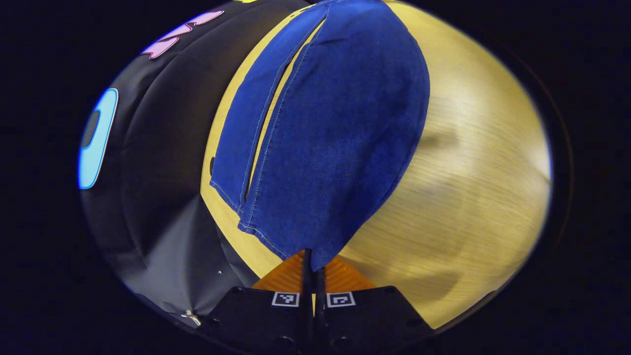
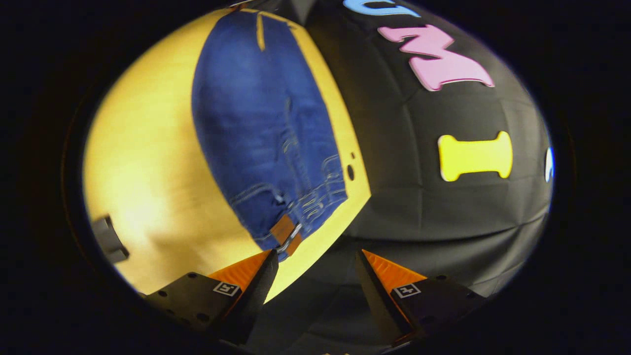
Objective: Grasp the waist and the cuffs of the jeans and fold them to make the two legs overlap; first hold the waist and fold one-third of the jeans toward the cuffs, then hold the cuffs and fold the remaining one-third in the same direction to finish folding.
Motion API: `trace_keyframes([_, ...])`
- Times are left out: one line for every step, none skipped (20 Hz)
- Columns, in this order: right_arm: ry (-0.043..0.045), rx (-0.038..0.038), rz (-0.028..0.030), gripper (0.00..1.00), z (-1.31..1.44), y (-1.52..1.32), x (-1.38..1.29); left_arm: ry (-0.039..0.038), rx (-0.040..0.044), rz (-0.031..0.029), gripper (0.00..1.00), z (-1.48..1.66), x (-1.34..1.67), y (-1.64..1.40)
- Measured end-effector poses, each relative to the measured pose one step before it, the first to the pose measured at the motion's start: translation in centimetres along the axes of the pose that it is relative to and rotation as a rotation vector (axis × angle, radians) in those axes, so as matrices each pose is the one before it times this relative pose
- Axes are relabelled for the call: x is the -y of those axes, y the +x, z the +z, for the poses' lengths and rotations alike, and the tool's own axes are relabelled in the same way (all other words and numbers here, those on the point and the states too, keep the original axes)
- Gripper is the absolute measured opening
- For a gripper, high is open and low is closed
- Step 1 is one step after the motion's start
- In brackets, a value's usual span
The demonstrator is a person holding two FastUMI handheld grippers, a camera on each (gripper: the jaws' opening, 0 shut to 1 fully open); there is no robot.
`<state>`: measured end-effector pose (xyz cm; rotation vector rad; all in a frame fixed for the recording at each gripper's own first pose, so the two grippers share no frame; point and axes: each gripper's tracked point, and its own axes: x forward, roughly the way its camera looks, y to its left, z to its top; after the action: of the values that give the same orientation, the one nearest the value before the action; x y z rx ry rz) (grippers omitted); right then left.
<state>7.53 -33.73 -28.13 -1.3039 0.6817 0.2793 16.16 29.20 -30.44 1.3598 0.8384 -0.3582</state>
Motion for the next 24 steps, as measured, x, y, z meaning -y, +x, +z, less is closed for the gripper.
trace_keyframes([-0.04112, -0.00312, 0.03712, 0.96, -0.288, 0.945, -1.145, 0.00556, -0.00430, 0.00373, 0.06, -0.100, -0.007, 0.049])
trace_keyframes([-0.04007, 0.00249, 0.02613, 0.96, -0.090, 0.731, -0.845, 0.00196, -0.00199, 0.00060, 0.06, 0.118, -0.012, 0.051])
trace_keyframes([-0.03428, 0.00577, 0.01533, 0.96, 0.057, 0.745, -0.548, 0.00075, -0.00199, 0.00022, 0.06, -0.062, -0.029, -0.031])
trace_keyframes([-0.03410, -0.00393, -0.00011, 0.96, -0.240, 0.900, -0.231, -0.00218, -0.00377, 0.00071, 0.06, 0.052, 0.025, 0.012])
trace_keyframes([-0.01881, -0.01860, -0.00106, 0.96, -0.296, 0.717, -0.071, -0.00214, -0.00318, 0.00105, 0.06, -0.014, -0.075, 0.027])
trace_keyframes([-0.00704, -0.01435, -0.00403, 0.96, -0.341, 0.641, -0.052, -0.00179, -0.00304, 0.00148, 0.06, 0.076, 0.000, 0.016])
trace_keyframes([-0.01097, 0.00759, -0.02391, 0.96, 0.225, 0.284, 0.616, -0.00019, -0.00287, 0.00182, 0.06, -0.066, -0.010, 0.084])
trace_keyframes([0.00083, 0.00977, -0.01323, 0.94, 0.624, 0.475, 0.429, 0.00069, -0.00241, 0.00268, 0.06, 0.095, 0.020, -0.057])
trace_keyframes([-0.00353, 0.00424, -0.01071, 0.93, 0.465, 0.579, 0.336, 0.00209, -0.00090, 0.00375, 0.06, 0.061, -0.101, 0.060])
trace_keyframes([-0.01153, 0.00681, -0.00933, 0.93, 0.454, 0.636, 0.257, 0.00168, -0.00333, 0.00599, 0.06, 0.102, -0.032, 0.048])
trace_keyframes([-0.01411, 0.00476, -0.00326, 0.91, 0.589, 0.341, 0.086, 0.00208, -0.00201, 0.00569, 0.06, 0.010, 0.060, 0.028])
trace_keyframes([-0.00781, 0.00177, 0.00923, 0.88, 0.370, 0.525, -0.369, -0.00001, -0.00100, 0.00349, 0.06, 0.096, -0.008, 0.041])
trace_keyframes([-0.00504, -0.00646, 0.00942, 0.70, 0.133, 0.372, -0.446, 0.00035, -0.00137, 0.00254, 0.06, -0.057, -0.019, 0.042])
trace_keyframes([-0.00150, -0.00590, 0.00578, 0.60, 0.187, 0.267, -0.148, 0.00010, -0.00312, 0.00077, 0.06, 0.011, 0.041, -0.044])
trace_keyframes([0.01091, -0.00948, 0.00265, 0.51, -0.125, 0.392, -0.119, -0.00394, -0.00261, 0.00016, 0.06, -0.133, -0.022, -0.043])
trace_keyframes([0.01846, -0.00948, 0.00954, 0.39, -0.286, 0.566, -0.254, -0.00398, -0.00407, 0.00130, 0.06, 0.015, 0.035, 0.042])
trace_keyframes([0.00277, 0.00997, 0.00372, 0.24, -0.053, -0.320, 0.096, -0.00143, -0.00322, 0.00360, 0.06, 0.046, -0.103, 0.027])
trace_keyframes([-0.01389, 0.00381, 0.00229, 0.24, 0.136, 0.036, -0.066, -0.00151, -0.00450, 0.00401, 0.06, 0.096, 0.003, 0.084])
trace_keyframes([-0.00683, -0.00050, 0.03413, 0.16, -0.405, -0.958, -0.437, -0.00433, -0.00399, 0.00091, 0.06, 0.121, 0.141, -0.123])
trace_keyframes([0.01883, 0.00541, 0.02633, 0.06, 0.152, 0.190, -0.298, -0.01153, 0.00248, -0.00376, 0.06, -0.012, 0.132, -0.111])
trace_keyframes([0.01409, 0.01206, 0.03613, 0.12, 0.004, -0.358, -0.358, -0.01036, -0.00172, -0.00652, 0.06, -0.002, 0.113, -0.160])
trace_keyframes([-0.03960, 0.01742, 0.03225, 0.12, -0.096, -0.513, -0.554, 0.01010, 0.00869, -0.02656, 0.06, 0.674, 0.155, -0.192])
trace_keyframes([-0.05234, 0.00201, 0.01330, 0.12, -0.166, -0.439, -0.436, 0.00354, -0.00047, -0.02031, 0.06, -0.035, -0.128, 0.044])
trace_keyframes([-0.05716, 0.00471, 0.01464, 0.11, -0.509, -0.773, -0.788, -0.00372, 0.00275, -0.02185, 0.06, 0.020, -0.008, -0.016])
